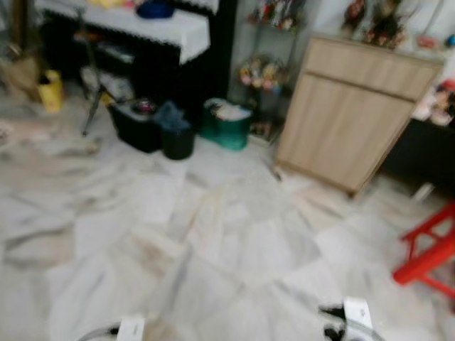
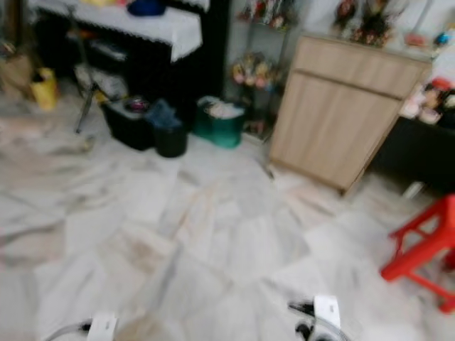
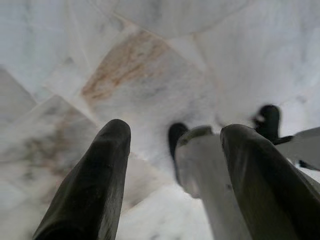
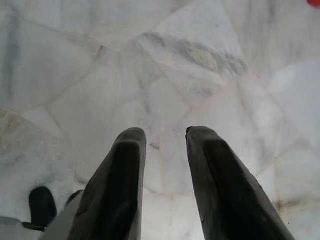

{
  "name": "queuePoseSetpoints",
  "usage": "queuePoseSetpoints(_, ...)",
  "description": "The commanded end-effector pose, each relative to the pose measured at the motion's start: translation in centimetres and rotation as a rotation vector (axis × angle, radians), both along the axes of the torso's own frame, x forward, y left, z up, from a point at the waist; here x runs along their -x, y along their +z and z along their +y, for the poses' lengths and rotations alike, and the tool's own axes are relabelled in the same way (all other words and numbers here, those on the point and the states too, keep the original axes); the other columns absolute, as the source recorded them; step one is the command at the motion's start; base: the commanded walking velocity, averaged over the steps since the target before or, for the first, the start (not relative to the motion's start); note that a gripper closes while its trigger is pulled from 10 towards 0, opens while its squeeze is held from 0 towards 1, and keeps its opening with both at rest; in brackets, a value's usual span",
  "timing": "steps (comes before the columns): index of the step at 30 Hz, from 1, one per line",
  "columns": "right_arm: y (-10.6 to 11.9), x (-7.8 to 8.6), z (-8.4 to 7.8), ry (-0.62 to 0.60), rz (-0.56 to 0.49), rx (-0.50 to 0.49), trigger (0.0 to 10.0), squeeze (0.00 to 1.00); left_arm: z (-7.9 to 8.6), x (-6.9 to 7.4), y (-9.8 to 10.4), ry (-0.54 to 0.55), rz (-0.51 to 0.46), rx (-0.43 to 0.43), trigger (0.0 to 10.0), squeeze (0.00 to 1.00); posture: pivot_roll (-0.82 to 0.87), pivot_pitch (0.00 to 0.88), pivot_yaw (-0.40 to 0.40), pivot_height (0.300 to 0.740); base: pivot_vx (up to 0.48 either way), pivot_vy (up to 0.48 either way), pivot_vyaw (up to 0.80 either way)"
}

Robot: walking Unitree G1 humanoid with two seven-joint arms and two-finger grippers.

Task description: Hang keys on a hook

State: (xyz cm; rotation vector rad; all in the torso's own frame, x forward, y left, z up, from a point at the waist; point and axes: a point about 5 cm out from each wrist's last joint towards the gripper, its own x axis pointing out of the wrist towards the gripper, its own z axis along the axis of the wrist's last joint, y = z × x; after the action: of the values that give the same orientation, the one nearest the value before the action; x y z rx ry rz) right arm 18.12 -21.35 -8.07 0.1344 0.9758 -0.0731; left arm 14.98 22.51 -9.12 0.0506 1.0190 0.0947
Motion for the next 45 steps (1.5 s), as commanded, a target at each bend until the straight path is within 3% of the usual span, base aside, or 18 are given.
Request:
queuePoseSetpoints(1, 0.1, 0.0, -0.8, -0.014, 0.0, 0.016, 10.0, 0.0, -0.7, -0.5, 0.0, -0.01, -0.008, 0.014, 10.0, 0.0, 0.07, 0.0, -0.063, 0.726, 0.0, 0.0, -0.75)
queuePoseSetpoints(14, 0.2, -0.2, -0.4, -0.018, -0.005, 0.008, 10.0, 0.0, -0.4, -0.7, 0.2, -0.008, -0.011, 0.004, 10.0, 0.0, 0.08, 0.0, -0.051, 0.726, 0.0, 0.0, -0.76)
queuePoseSetpoints(25, 0.2, -0.8, 0.7, -0.094, -0.024, -0.012, 10.0, 0.0, 0.5, -1.4, 0.7, -0.039, -0.016, -0.025, 10.0, 0.0, 0.08, 0.0, 0.0, 0.726, 0.0, 0.0, -0.75)
queuePoseSetpoints(31, 0.2, -0.8, 0.5, -0.124, -0.034, -0.002, 10.0, 0.0, 0.4, -1.5, 0.7, -0.052, -0.02, -0.029, 10.0, 0.0, 0.08, 0.0, -0.007, 0.726, 0.0, 0.0, 0.0)
queuePoseSetpoints(45, 0.2, -0.5, 0.2, -0.152, -0.042, 0.02, 10.0, 0.0, 0.4, -1.2, 0.6, -0.085, -0.007, -0.036, 10.0, 0.0, 0.04, 0.0, 0.009, 0.726, 0.0, -0.392, 0.0)
